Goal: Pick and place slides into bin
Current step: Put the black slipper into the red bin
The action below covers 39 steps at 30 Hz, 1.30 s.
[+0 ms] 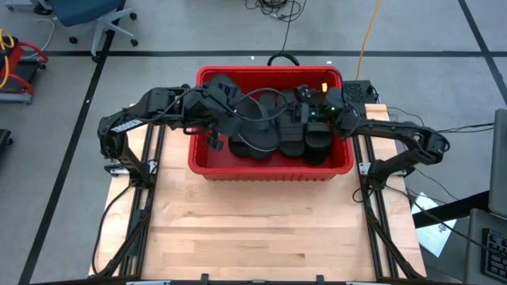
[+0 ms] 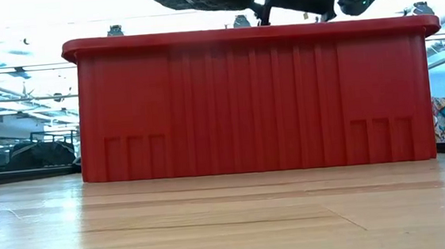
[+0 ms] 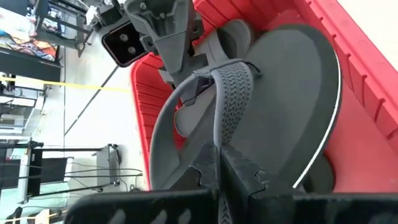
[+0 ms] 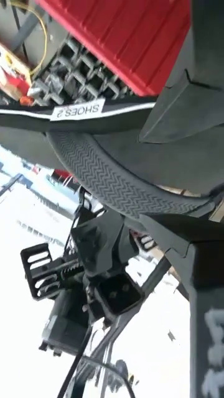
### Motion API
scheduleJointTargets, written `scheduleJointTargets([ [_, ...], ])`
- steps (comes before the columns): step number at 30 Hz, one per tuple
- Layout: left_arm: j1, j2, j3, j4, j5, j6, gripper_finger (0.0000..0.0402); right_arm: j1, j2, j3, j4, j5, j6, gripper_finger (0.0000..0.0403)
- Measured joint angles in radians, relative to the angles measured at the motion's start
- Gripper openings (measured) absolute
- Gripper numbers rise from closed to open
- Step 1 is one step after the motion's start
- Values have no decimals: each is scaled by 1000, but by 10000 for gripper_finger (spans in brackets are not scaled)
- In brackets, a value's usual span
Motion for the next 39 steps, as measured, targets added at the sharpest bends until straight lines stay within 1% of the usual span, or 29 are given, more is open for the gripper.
scheduleJointTargets([
  [2,0,2,0,0,1,-3,0,0,16,0,39,-2,25,183],
  [7,0,19,-2,-5,5,-19,0,2,33,0,74,-51,70,183],
  [13,3,58,-1,-1,15,-18,0,27,38,0,95,-61,74,183],
  [19,3,84,-1,-6,24,-18,0,41,38,0,94,-94,64,180],
  [21,3,86,-1,-8,26,-20,0,42,38,0,95,-122,46,167],
  [23,3,85,-1,-7,26,-22,0,42,38,0,95,-129,33,143],
  [26,3,83,-1,-7,26,-39,0,42,38,0,102,-130,26,90],
  [29,3,80,-1,-7,26,-57,0,42,38,0,126,-130,25,24],
  [30,3,79,-1,-7,26,-59,0,42,38,0,144,-129,24,13],
  [33,3,77,-1,-5,20,-108,3,43,38,0,173,-100,24,9],
  [36,-1,76,-1,-5,-45,-190,15,45,33,-1,196,-52,22,4],
  [39,-15,50,-1,-42,-105,-275,38,46,32,-1,200,-14,23,3],
])
